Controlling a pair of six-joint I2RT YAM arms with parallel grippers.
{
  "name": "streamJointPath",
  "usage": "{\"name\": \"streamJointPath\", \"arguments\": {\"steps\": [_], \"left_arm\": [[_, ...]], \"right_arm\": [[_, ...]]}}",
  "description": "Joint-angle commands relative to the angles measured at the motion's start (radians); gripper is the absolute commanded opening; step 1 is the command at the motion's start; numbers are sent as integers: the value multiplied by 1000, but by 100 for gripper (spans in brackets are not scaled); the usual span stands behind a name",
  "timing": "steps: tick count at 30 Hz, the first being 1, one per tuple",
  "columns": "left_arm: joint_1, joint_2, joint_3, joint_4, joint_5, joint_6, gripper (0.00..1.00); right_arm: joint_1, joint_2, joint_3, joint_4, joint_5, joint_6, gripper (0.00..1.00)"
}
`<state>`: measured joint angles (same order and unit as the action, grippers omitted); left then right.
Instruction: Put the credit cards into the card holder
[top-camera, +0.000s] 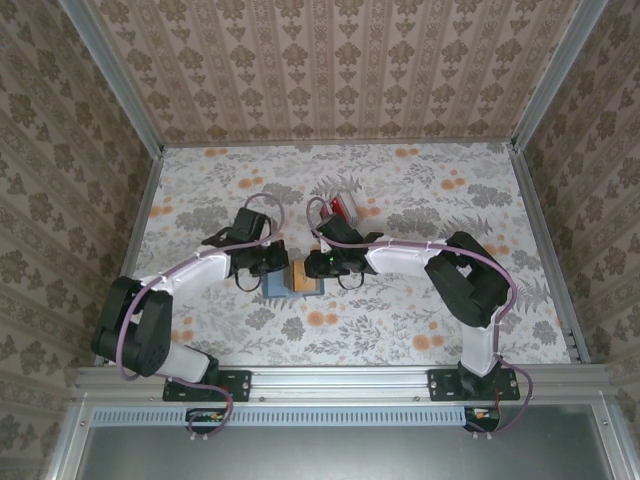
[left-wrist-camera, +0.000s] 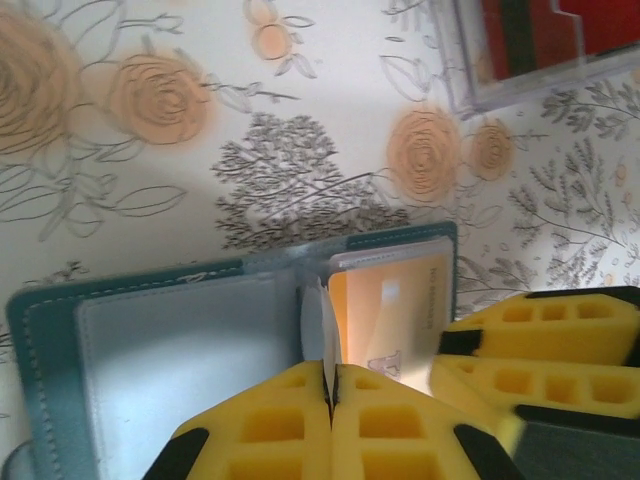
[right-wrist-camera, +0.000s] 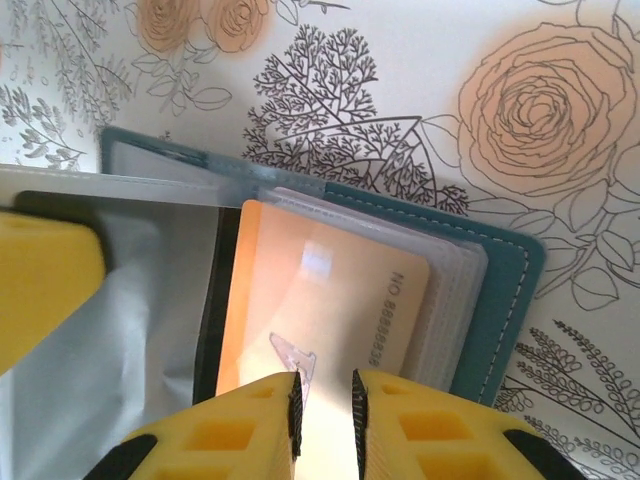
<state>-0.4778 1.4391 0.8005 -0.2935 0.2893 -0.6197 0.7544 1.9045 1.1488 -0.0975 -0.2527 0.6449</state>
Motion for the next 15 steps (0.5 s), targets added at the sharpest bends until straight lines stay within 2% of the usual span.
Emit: {"name": "streamJointPath", "arguments": {"steps": [1, 7, 15], "left_arm": [[-49, 27, 62, -67, -54, 36, 0], [-120, 119, 152, -116, -98, 38, 2], [-152, 162, 212, -177, -156, 46, 2]], "right_arm": [[3, 8, 11, -47, 29, -27, 23], [-10, -20, -33, 15, 2, 9, 24], [-62, -170, -169, 13, 102, 41, 25]]}}
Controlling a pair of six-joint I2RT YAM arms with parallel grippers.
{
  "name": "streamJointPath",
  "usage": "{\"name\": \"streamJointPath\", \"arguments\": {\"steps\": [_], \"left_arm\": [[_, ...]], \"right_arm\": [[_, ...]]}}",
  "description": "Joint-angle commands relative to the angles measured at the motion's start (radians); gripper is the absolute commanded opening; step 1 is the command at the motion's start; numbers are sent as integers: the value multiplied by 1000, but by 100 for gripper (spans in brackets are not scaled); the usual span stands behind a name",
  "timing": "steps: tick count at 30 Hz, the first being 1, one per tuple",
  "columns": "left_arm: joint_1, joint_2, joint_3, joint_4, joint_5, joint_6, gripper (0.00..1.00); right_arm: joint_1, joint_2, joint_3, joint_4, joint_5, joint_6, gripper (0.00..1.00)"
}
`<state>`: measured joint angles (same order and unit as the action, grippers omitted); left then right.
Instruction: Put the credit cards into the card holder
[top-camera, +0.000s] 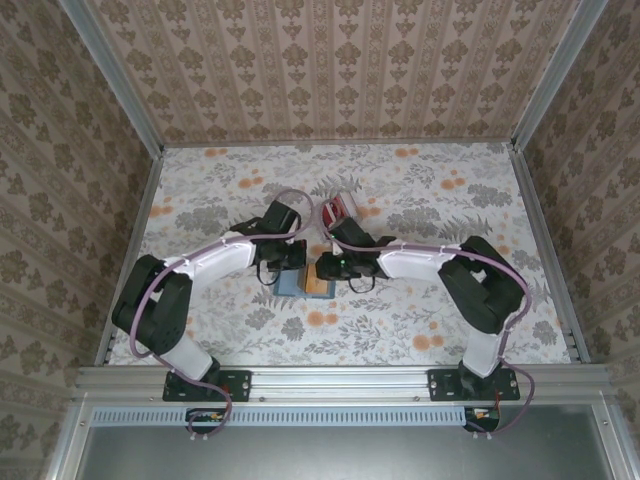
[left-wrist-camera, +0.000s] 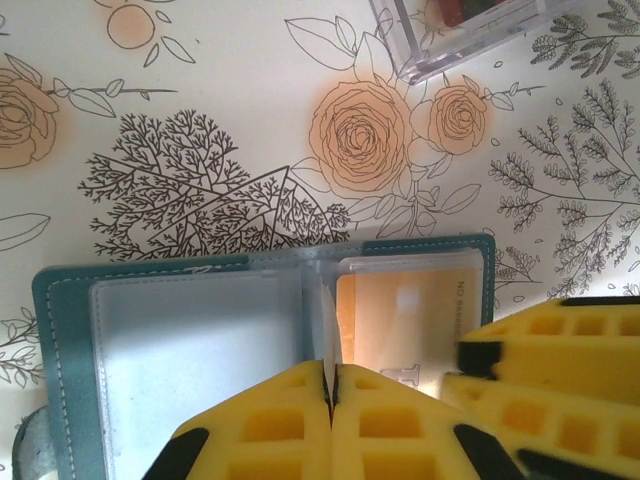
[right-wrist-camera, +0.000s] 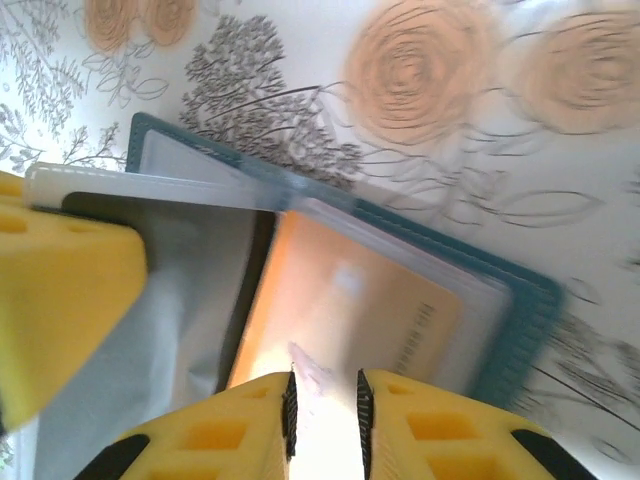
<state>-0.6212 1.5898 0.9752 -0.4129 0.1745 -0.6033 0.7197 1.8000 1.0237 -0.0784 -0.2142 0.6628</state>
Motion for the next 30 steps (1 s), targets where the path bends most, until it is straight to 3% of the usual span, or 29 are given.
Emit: {"name": "streamJointPath", "arguments": {"steps": [1, 5, 13, 27, 30], "left_arm": [[-11, 13, 46, -66, -49, 32, 2], [-29, 25, 75, -92, -75, 37, 2], [-72, 79, 145, -127, -99, 38, 5], [-153, 114, 146, -9, 30, -69, 44], [-153, 135, 128, 47, 84, -91, 47]], "right_arm": [[-36, -79, -62, -10, 77, 28, 25], [-61, -98, -125, -15, 102, 41, 23], [-45, 17, -107, 37, 18, 64, 14], [-52, 65, -71, 39, -3, 57, 13], [-67, 41, -80, 36, -11, 51, 13]]}}
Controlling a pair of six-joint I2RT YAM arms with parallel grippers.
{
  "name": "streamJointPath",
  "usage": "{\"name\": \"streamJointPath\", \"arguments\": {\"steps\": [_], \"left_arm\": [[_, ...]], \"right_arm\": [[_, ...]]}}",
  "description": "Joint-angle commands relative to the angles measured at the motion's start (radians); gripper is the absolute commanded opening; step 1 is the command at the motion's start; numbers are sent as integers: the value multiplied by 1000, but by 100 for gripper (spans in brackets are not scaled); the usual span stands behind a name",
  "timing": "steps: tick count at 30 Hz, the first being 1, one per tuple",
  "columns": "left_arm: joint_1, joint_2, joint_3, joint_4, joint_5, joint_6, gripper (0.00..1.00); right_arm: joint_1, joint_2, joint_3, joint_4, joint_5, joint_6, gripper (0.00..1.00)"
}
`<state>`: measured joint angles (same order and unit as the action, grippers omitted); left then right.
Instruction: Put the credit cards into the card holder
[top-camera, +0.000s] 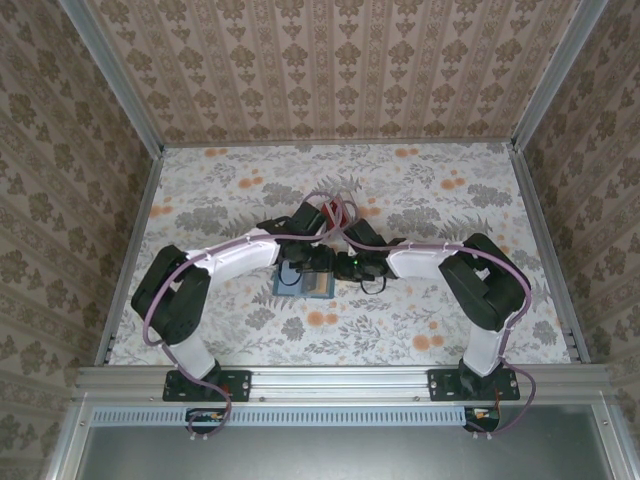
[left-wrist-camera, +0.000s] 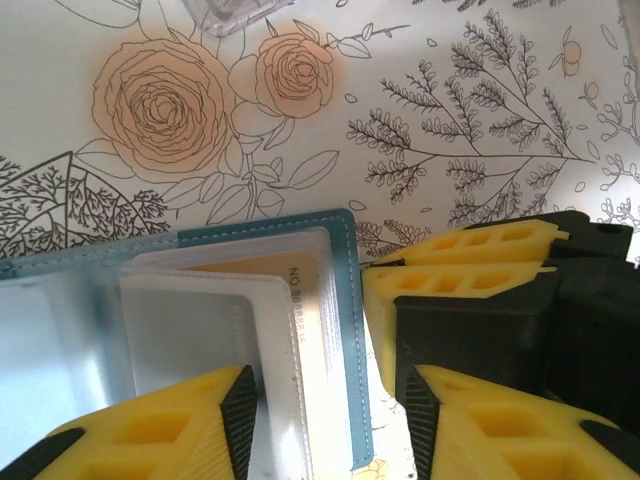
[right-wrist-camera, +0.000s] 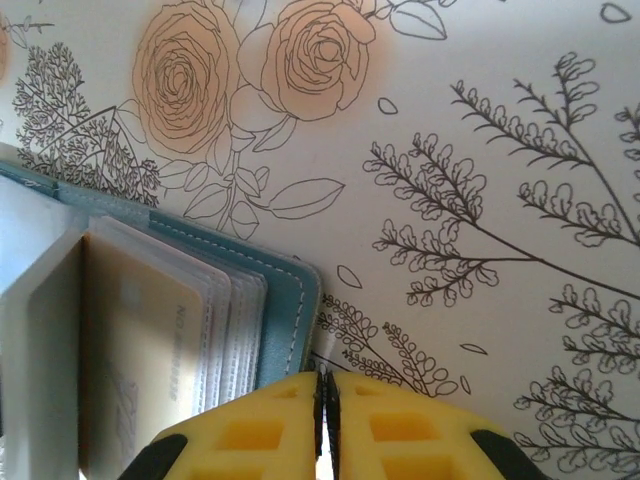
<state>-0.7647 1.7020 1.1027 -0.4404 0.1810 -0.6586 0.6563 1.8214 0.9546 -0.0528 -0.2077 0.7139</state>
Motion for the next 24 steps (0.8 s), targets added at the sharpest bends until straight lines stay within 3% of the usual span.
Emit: {"name": "streamJointPath", "arguments": {"steps": [1, 13, 24], "left_arm": [[-10, 32, -5, 90, 95, -43, 47], [-21, 81, -66, 182, 135, -87, 47], [-2, -42, -20, 96, 72, -38, 48]], "right_arm": [[-8, 9, -14, 5, -16, -3, 13], [-115, -105, -35, -52, -25, -49, 14], [-203, -120, 75, -192, 5, -152, 16]]}}
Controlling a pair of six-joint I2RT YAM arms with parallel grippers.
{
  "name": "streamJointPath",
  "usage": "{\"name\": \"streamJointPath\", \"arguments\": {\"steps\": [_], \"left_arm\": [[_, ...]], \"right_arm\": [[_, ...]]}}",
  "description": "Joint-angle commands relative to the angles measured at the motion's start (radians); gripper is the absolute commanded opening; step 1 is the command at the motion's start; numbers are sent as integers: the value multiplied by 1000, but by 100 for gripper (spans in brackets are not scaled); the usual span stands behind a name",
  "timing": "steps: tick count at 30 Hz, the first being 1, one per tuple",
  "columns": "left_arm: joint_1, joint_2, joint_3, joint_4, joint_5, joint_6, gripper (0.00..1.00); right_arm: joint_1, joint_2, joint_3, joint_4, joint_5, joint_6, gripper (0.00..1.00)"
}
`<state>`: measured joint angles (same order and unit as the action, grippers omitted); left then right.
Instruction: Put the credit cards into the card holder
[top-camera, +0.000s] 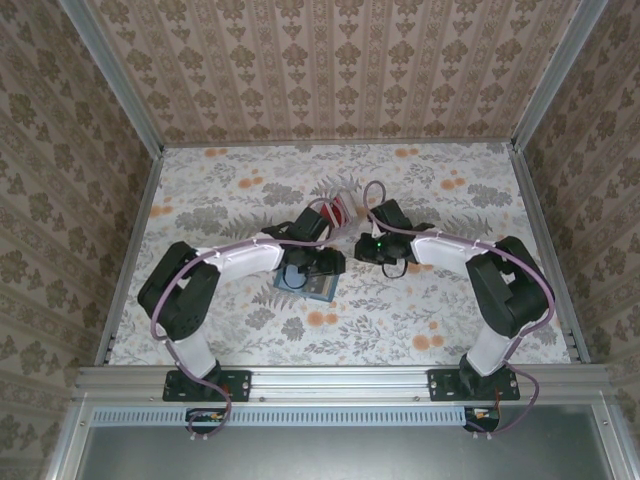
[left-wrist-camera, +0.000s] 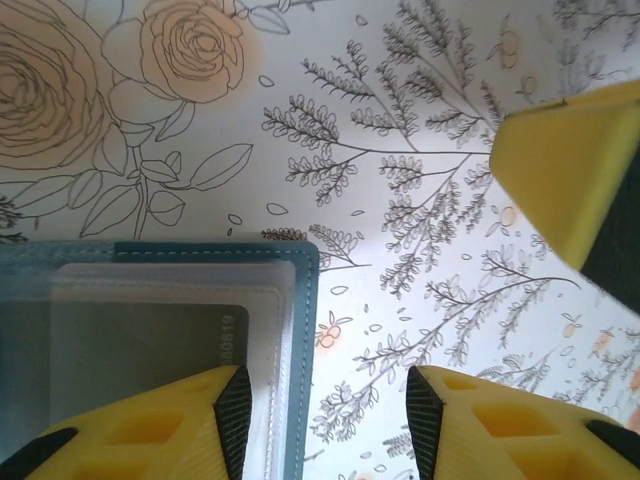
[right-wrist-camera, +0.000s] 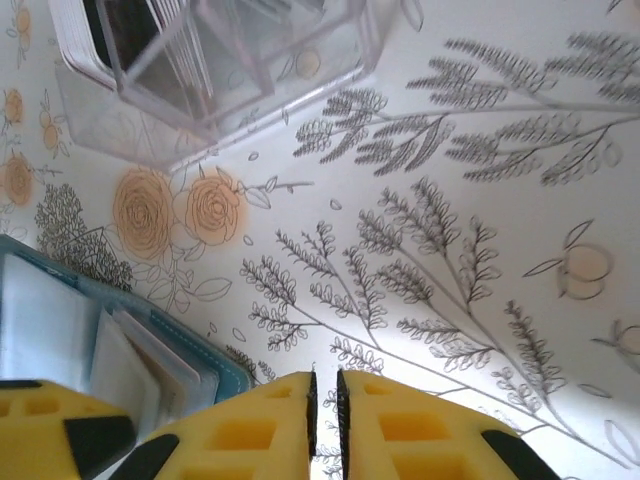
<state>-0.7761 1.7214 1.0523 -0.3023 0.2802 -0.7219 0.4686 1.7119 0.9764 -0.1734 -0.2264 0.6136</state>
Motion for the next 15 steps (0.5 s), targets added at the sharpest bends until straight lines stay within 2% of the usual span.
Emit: {"name": "streamJointPath", "arguments": {"steps": [1, 9, 15], "left_arm": [[11, -70, 35, -50, -34, 28, 48], [53, -129, 38, -70, -56, 42, 49], [116, -152, 24, -24, -59, 36, 49]], "right_arm": [[-18, -9, 66, -81, 23, -59, 17], [-30, 7, 163, -139, 30, -96, 19], [-43, 39, 275, -208, 69, -143, 25]]}}
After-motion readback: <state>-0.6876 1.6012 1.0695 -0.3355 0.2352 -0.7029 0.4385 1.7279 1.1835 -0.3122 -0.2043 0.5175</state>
